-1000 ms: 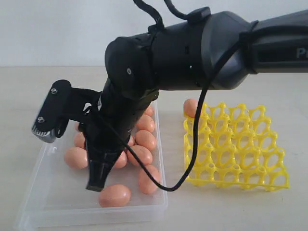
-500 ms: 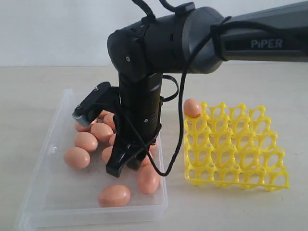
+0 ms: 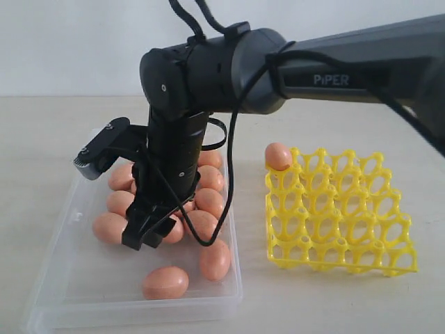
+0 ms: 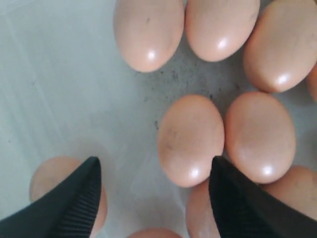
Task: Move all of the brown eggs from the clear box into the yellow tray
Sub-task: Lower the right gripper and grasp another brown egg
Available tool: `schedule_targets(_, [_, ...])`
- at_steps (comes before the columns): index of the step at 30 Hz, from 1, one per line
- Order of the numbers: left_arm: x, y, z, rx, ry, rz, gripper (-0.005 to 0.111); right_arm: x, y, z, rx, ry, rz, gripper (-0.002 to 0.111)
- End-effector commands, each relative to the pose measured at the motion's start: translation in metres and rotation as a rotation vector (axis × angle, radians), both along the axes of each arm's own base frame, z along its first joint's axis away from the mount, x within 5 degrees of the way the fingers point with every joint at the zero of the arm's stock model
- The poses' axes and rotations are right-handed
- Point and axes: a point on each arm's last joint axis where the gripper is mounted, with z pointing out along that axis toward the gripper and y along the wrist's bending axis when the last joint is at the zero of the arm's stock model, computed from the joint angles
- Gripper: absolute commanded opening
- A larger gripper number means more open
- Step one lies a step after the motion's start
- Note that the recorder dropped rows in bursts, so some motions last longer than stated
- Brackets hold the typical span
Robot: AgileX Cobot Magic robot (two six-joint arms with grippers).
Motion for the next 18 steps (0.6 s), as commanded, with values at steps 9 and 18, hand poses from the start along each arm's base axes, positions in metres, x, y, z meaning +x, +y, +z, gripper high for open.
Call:
schedule_targets(9, [0.0, 0.0, -0.001, 0.001, -0.003, -0.005, 0.004, 0.026, 0.02, -0.026, -0.062, 0.021, -0.004, 0.055])
schedule_targets(18, [0.0, 0.0, -0.001, 0.001, -0.003, -0.005, 0.004, 0.034, 0.012, -0.04, -0.131, 0.068, -0.034, 0.055])
